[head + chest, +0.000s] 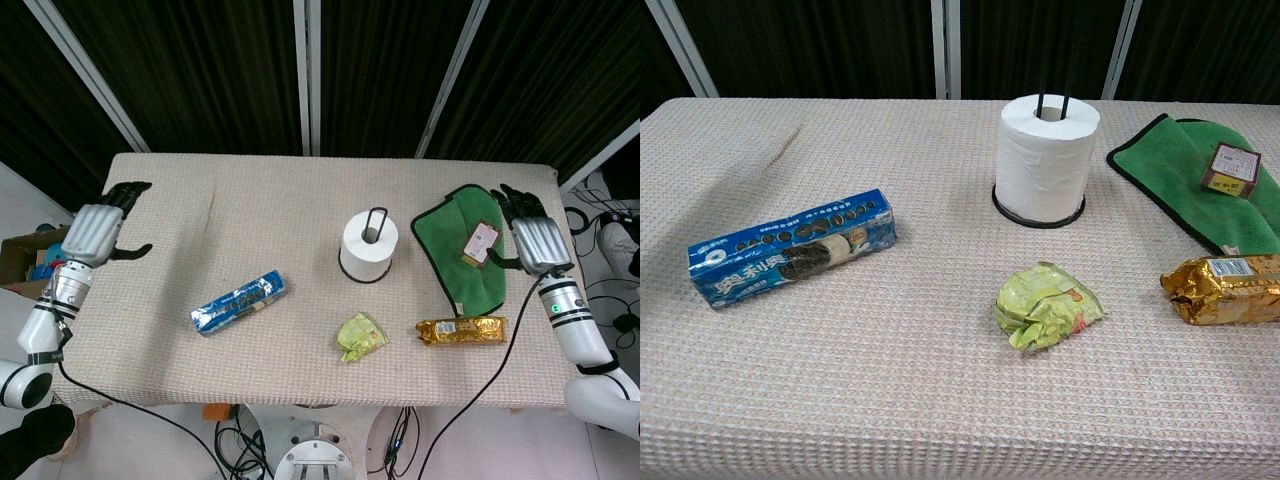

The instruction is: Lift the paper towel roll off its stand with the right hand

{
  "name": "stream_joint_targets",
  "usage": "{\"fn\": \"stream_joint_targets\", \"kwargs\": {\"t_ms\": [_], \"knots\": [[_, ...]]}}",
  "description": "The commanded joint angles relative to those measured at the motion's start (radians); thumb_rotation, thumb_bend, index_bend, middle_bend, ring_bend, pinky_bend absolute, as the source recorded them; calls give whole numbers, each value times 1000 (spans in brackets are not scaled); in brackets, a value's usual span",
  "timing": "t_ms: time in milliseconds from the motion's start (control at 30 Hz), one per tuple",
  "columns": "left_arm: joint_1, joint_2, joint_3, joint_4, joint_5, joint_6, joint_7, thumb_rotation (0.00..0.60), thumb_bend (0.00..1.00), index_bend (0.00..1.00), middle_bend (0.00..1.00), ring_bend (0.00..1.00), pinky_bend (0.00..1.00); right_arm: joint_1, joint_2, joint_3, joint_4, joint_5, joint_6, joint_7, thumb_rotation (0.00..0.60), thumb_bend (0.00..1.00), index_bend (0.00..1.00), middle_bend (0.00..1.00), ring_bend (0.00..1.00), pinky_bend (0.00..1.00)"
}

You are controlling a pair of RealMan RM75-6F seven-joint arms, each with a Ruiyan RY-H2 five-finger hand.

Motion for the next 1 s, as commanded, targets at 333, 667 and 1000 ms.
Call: {"fn": "stream_joint_targets", "kwargs": {"t_ms": [333, 667, 1000], "knots": [[1, 9, 8, -15, 1, 16, -7, 597, 85, 92, 112, 100, 262, 13, 7, -23, -15, -6, -19, 33, 600, 193, 0, 0, 0, 0], [10, 11, 21, -26, 16, 46, -1, 580, 88, 98, 112, 100, 262, 22, -41, 3, -87, 45, -118, 378, 600, 109, 0, 0, 0, 0], [32, 27, 41, -22, 32, 77, -7, 542, 91, 98, 112, 100, 260, 72, -244, 23, 8, 61, -151, 527, 600, 79, 0, 0, 0, 0]]}}
